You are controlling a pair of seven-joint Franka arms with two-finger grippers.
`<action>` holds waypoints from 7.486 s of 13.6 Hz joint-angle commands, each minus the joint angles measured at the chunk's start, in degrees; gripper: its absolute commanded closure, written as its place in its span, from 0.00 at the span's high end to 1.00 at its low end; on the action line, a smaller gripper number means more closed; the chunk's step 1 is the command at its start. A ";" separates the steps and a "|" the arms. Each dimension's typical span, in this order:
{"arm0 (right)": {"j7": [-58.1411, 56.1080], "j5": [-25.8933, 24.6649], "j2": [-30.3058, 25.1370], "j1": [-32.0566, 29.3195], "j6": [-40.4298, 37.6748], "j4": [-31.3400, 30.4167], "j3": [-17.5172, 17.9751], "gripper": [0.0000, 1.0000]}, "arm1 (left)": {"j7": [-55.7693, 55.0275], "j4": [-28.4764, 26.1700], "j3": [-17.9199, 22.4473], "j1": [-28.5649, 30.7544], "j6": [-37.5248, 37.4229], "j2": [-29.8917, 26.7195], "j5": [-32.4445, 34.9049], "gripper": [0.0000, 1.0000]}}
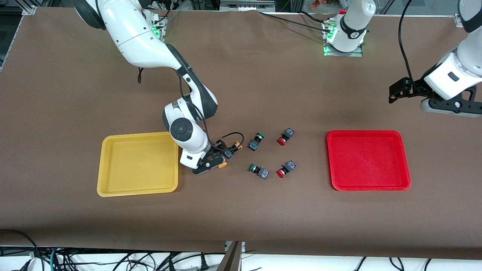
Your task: Place red and yellow buttons in trays
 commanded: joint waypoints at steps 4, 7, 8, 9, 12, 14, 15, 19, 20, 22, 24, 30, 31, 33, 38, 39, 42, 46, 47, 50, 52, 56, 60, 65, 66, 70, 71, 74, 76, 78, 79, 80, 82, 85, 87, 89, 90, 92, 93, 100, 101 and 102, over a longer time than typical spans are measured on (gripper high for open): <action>0.32 0.24 -0.02 0.05 0.80 -0.90 -0.37 0.95 | -0.56 3.91 -1.09 -5.97 5.24 13.63 -0.75 1.00; 0.49 -0.38 0.15 0.23 0.97 -0.99 -0.55 0.95 | -0.12 3.66 -1.18 -7.99 13.59 19.26 -2.85 1.00; 0.49 -0.46 0.33 0.23 1.06 -0.91 -0.55 0.92 | -0.03 3.31 -1.09 -9.30 15.09 21.19 -4.52 1.00; 0.41 -0.46 0.33 0.23 1.06 -0.91 -0.55 0.79 | -0.29 2.87 -1.09 -11.23 15.98 23.12 -4.88 1.00; 0.41 -2.56 0.15 0.58 1.15 -0.73 -0.55 0.26 | -0.38 0.24 -1.09 -17.65 22.65 27.70 -4.80 1.00; 0.49 -3.10 0.06 0.58 1.15 -0.64 -0.55 0.02 | -0.47 -4.41 -1.18 -18.81 27.56 28.50 -4.80 1.00; 0.49 -3.19 0.06 0.67 1.15 -0.56 -0.55 0.00 | -0.47 -7.65 -1.44 -19.68 32.29 28.33 -4.80 1.00; 1.45 -2.57 -0.20 0.40 1.32 -0.38 -0.55 0.00 | -0.65 -13.39 -1.44 -24.51 43.12 30.34 -4.36 1.00; 2.24 -3.01 -0.20 0.49 1.15 -0.38 -0.55 0.00 | -1.26 -13.57 -1.44 -24.70 44.97 31.57 -4.36 1.00; 1.55 -3.19 -0.98 0.40 0.89 -0.38 -0.55 0.00 | -2.67 -14.01 -1.36 -25.40 45.96 32.02 -4.19 0.90; 0.50 -3.28 -3.44 -0.38 -1.82 -0.38 -2.29 0.00 | -2.50 -14.28 -1.36 -25.40 45.96 31.85 -3.92 0.31; -3.46 -2.23 -9.69 -3.20 -22.47 -0.82 -15.28 0.00 | -2.32 -11.22 0.39 -24.18 33.43 25.97 0.47 0.00; -3.11 -2.22 -9.61 -4.25 -23.63 -0.99 -17.14 0.00 | -1.97 -8.85 1.19 -23.48 29.21 25.26 0.47 0.00; -3.11 -1.87 -9.52 -8.28 -24.16 -2.39 -17.60 0.00 | -1.18 -2.27 1.81 -21.02 19.47 25.34 1.61 0.00; -1.80 2.07 -7.85 -14.53 -23.29 -5.56 -17.51 0.00 | 13.74 1.98 1.81 -12.94 14.84 27.01 11.36 0.00; -1.70 2.35 -7.85 -14.71 -23.37 -6.26 -17.60 0.00 | 17.68 2.07 1.72 -10.75 15.46 28.05 11.98 0.00; -1.18 2.44 -7.15 -15.85 -20.66 -8.02 -17.51 0.04 | 29.65 1.63 1.63 -6.69 21.60 31.31 11.55 0.03; -5.20 2.26 -7.93 -14.90 -21.44 -5.14 -16.90 1.00 | 37.05 0.76 1.28 -2.74 26.44 34.74 11.81 0.05; -6.35 2.17 -8.80 -14.11 -22.92 -4.08 -15.41 1.00 | 37.23 0.67 1.20 -2.38 26.53 34.92 11.81 0.05; -11.54 2.00 -9.25 -11.91 -24.52 -0.47 -9.45 1.00 | 37.23 0.67 1.19 -2.20 26.62 35.54 11.29 0.44; -11.89 1.65 -9.17 -9.89 -23.99 1.19 -5.75 1.00 | 37.41 0.67 1.11 -2.20 26.45 35.27 11.28 1.00; -19.77 1.56 -8.29 -4.71 -18.65 1.91 -4.77 1.00 | 37.58 0.75 -0.21 -2.38 25.66 33.96 11.02 1.00; -23.66 -5.19 -4.25 3.38 -7.05 1.91 -4.68 1.00 | 36.62 2.85 -5.55 -2.37 25.74 31.41 10.93 1.00; -28.66 -6.00 -2.05 9.28 0.44 1.91 -4.76 1.00 | 37.05 14.79 -9.09 -5.27 26.53 41.04 1.12 1.00; -30.25 -5.91 -2.13 9.28 0.53 1.91 -4.76 1.00 | 37.06 16.21 -9.35 -5.54 26.54 42.64 -0.65 1.00; -41.65 -5.65 -0.38 9.10 3.50 1.73 -4.76 1.00 | 36.18 14.91 -9.44 -10.36 36.26 45.72 -0.76 1.00; -45.26 -5.22 0.67 9.10 5.96 1.56 -4.76 1.00 | 35.66 13.95 -9.44 -11.33 40.47 46.51 -1.19 1.00; -47.40 -5.56 1.47 9.28 7.48 1.29 -4.68 1.00 | 33.72 11.39 -9.44 -11.69 44.90 46.96 -0.85 1.00; -49.68 -5.30 1.38 9.28 7.39 1.29 -4.68 1.00 | 33.80 11.30 -9.44 -11.69 44.82 47.23 -0.84 0.72; -49.78 -5.21 1.29 9.28 7.39 1.29 -4.24 1.00 | 34.24 11.21 -9.53 -11.43 44.38 47.14 -0.84 0.31; -49.87 -5.21 1.29 9.28 7.47 1.29 -3.98 1.00 | 34.51 11.21 -9.53 -11.17 44.20 46.96 -0.84 0.19; -49.87 -5.30 1.38 9.37 7.56 1.38 -3.80 0.99 | 34.42 11.21 -9.53 -10.82 43.94 46.79 -0.84 0.18; -50.04 -5.56 1.38 9.45 7.56 1.29 -3.10 0.99 | 33.46 11.56 -9.44 -10.37 38.01 44.08 -0.93 0.11; -51.88 -5.74 2.17 10.07 7.65 1.29 -3.09 0.82 | 30.29 12.27 -8.13 -8.10 24.64 38.10 -0.32 0.12; -51.89 -5.74 2.26 10.16 7.65 1.29 -3.09 0.69 | 30.99 12.35 -5.15 -6.25 18.74 35.37 1.51 0.14; -51.89 -5.82 2.26 10.16 7.65 1.29 -3.09 0.52 | 35.70 12.27 -3.64 -3.80 16.17 34.39 7.56 0.14; -51.63 -5.74 2.26 10.16 7.65 1.46 -3.09 0.28 | 40.00 12.27 -3.64 -1.61 16.34 34.65 9.59 0.23; -51.19 -5.13 1.56 9.46 7.04 1.73 -3.18 0.08 | 45.38 12.27 -3.64 3.66 17.30 36.23 12.94 0.23; -51.19 -4.69 1.12 8.32 6.95 1.73 -3.36 0.08 | 47.06 12.09 -3.64 5.69 18.26 36.85 13.21 0.23; -50.75 -1.26 -4.67 -5.04 -4.45 1.91 -3.62 0.08 | 53.76 11.48 -4.08 11.78 23.64 40.63 12.25 0.94; -50.66 -0.99 -6.16 -6.26 -7.44 1.82 -4.23 0.08 | 53.76 11.48 -4.17 11.60 23.46 40.46 12.34 1.00; -50.31 -0.90 -6.70 -7.93 -10.42 1.91 -4.85 0.08 | 53.76 11.48 -4.17 11.34 23.20 40.28 12.34 1.00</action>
